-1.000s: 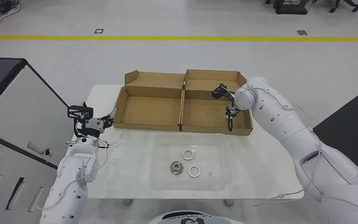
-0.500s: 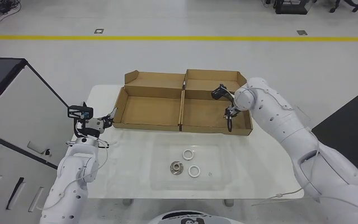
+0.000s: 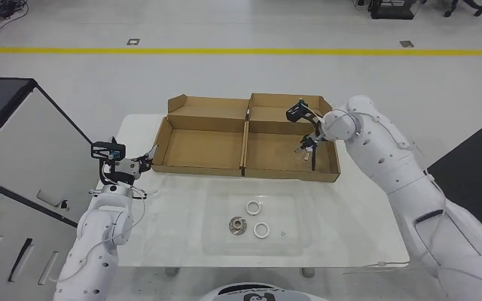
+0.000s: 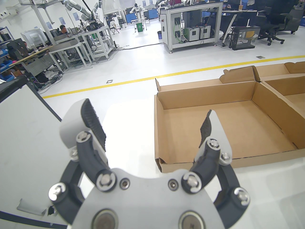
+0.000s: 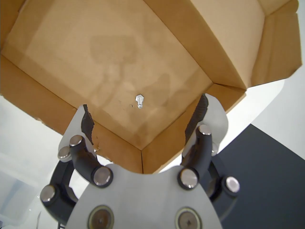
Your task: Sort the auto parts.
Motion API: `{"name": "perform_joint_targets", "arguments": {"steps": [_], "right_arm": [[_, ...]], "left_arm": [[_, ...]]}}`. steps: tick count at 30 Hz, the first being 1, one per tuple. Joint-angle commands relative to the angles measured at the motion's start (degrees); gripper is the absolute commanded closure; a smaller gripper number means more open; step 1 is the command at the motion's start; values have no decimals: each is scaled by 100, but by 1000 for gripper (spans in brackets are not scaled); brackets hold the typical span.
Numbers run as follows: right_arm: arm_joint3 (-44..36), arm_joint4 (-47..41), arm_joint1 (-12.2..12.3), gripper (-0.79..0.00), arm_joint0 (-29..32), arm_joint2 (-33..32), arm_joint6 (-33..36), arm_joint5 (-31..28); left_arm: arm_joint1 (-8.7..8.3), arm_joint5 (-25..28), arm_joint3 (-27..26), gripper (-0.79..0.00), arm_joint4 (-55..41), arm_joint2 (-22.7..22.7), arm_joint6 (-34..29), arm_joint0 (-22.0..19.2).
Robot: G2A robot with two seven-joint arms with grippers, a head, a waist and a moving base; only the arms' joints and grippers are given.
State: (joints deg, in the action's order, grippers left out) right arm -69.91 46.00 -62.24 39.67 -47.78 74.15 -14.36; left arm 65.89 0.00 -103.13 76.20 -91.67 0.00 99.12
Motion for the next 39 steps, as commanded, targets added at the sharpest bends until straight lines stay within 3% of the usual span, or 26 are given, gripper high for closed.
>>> {"name": "perform_joint_targets", "arguments": {"steps": [1,10,18,33,39], "right_arm": [[-436,-49,121,-785,196,-311,103,-84],[-2424,-464,578,-785,1251,-1642,667,-506],[-3644,-1075,840,-785,1930,-2409,989,-588],[-4778,-2258,1422,-785,2501,-2804,1185,-392],[-4778,-2258,1422,-785,2501,-2804,1185,-392]], "left_arm": [[0,0,0,-785,0,0,0,0],[0,0,0,-785,0,0,0,0],[0,0,0,-785,0,0,0,0],[0,0,0,-785,0,0,0,0],[0,0,0,-785,0,0,0,0]]}}
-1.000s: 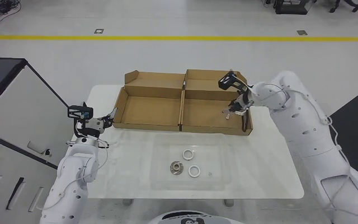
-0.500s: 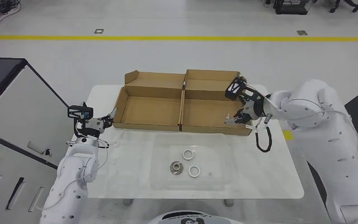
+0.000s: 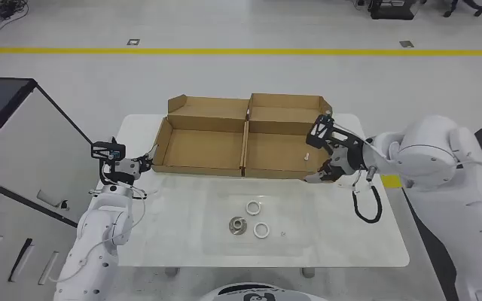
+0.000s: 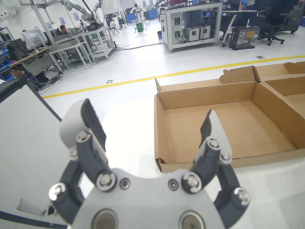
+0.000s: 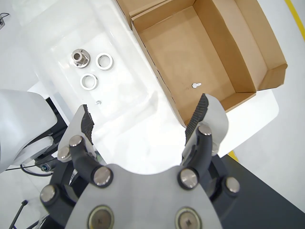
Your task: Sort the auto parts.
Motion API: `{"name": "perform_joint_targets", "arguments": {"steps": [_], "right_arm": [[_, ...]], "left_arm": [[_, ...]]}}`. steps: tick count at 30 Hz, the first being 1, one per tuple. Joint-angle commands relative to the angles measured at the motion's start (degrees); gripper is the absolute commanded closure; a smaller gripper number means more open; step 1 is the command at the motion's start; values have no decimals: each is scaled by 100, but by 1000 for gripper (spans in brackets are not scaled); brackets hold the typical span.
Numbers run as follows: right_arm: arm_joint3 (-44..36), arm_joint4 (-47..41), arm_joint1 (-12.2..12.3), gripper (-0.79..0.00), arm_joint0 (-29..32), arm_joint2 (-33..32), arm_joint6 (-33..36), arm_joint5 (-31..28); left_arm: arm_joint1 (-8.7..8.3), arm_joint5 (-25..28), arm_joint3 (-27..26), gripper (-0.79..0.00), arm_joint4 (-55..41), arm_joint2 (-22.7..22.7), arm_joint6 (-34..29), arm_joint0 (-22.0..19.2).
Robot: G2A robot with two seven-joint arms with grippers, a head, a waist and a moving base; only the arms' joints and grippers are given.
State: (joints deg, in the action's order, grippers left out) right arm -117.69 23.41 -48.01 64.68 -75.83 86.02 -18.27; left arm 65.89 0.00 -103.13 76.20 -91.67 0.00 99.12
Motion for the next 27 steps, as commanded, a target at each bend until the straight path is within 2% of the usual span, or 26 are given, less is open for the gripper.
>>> {"name": "perform_joint_targets", "arguments": {"steps": [1,7,12,18,27], "right_arm": [[0,1,0,-785,0,0,-1,-1],[-70,9,-2,-785,4,36,-48,-44],[-375,191,35,-785,-345,531,160,160],[-325,-10,158,-785,-1198,1643,198,199],[27,-649,325,-785,-2945,3601,198,479]], "left_arm": [[0,0,0,-785,0,0,0,0],[0,0,0,-785,0,0,0,0],[0,0,0,-785,0,0,0,0],[0,0,0,-785,0,0,0,0],[0,0,0,-785,0,0,0,0]]}}
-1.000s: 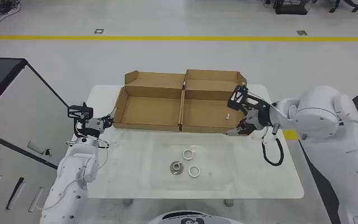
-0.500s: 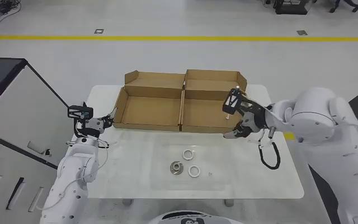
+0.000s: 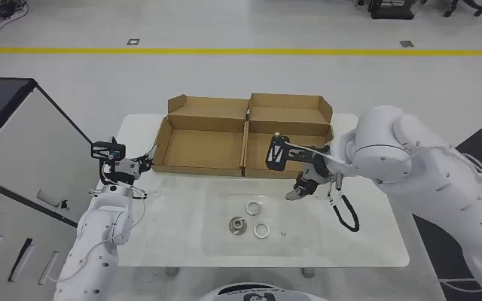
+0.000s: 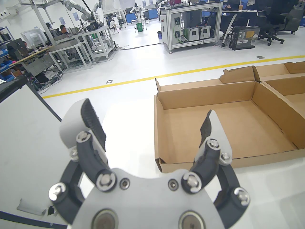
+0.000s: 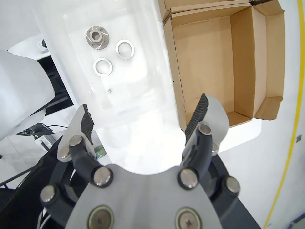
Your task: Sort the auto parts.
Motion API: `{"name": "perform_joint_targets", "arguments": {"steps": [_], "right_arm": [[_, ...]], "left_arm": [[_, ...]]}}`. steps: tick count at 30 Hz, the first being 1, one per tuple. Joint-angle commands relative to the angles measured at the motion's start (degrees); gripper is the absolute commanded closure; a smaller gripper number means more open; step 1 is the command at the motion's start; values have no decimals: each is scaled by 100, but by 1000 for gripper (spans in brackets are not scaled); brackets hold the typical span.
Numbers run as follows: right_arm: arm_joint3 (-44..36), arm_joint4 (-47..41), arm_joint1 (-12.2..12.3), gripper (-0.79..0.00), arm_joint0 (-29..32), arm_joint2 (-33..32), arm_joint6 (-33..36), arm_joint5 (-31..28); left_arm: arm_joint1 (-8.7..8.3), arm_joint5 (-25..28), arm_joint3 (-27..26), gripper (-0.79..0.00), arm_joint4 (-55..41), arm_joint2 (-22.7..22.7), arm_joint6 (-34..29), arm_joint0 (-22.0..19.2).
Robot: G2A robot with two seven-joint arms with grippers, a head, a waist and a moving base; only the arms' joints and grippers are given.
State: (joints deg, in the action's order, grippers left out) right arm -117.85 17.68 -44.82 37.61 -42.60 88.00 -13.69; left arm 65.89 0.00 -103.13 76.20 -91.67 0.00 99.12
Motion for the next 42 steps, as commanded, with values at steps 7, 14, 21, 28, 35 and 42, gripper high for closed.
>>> {"name": "perform_joint_targets", "arguments": {"steps": [7,14,21,28,35,42], "right_arm": [[267,-424,-117,-785,-1327,1628,0,318],[567,-737,-394,-785,-1970,2461,0,453],[907,-747,-645,-785,-2222,3011,0,447],[1183,-754,-833,-785,-2195,3286,0,422],[1211,-794,-885,-785,-2187,3272,-10,367],[1198,-757,-885,-785,-2175,3275,-43,348]], "left_arm": [[0,0,0,-785,0,0,0,0],[0,0,0,-785,0,0,0,0],[0,0,0,-785,0,0,0,0],[0,0,0,-785,0,0,0,0],[0,0,0,-785,0,0,0,0],[0,0,0,-785,0,0,0,0]]}}
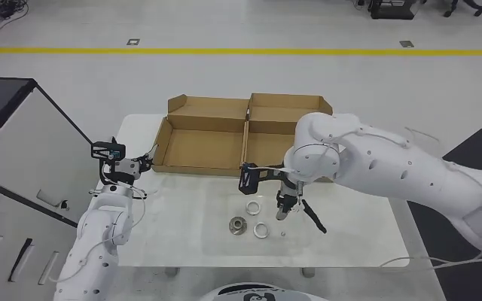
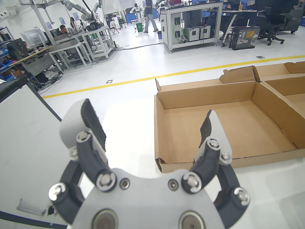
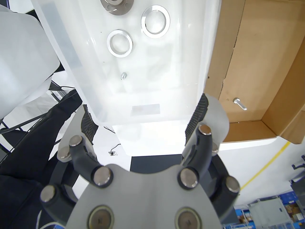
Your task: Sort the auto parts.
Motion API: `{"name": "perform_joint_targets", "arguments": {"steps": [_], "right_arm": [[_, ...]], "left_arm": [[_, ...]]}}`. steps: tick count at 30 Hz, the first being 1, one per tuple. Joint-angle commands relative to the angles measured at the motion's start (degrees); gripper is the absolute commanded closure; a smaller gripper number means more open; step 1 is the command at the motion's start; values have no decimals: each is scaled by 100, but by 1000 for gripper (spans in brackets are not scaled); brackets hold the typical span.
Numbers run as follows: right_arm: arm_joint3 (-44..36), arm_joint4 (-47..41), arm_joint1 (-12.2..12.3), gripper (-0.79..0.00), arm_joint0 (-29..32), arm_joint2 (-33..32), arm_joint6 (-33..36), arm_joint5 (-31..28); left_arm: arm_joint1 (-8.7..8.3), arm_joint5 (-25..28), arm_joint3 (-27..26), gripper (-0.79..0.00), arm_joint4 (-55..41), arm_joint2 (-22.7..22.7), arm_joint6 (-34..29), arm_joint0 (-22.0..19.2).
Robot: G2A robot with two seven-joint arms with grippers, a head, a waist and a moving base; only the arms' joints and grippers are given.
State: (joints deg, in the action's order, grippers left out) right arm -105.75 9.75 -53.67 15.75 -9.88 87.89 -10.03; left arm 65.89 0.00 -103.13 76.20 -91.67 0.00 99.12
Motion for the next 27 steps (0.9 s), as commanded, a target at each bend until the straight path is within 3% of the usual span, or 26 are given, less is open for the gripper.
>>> {"name": "perform_joint_targets", "arguments": {"steps": [1,15,27], "right_arm": [[-44,175,-1,-785,43,10,-107,-72],[-302,960,-202,-785,496,14,-40,-644],[-43,1206,-415,-785,937,14,-65,-624]], "left_arm": [[0,0,0,-785,0,0,0,0],[0,0,0,-785,0,0,0,0],[0,0,0,-785,0,0,0,0]]}}
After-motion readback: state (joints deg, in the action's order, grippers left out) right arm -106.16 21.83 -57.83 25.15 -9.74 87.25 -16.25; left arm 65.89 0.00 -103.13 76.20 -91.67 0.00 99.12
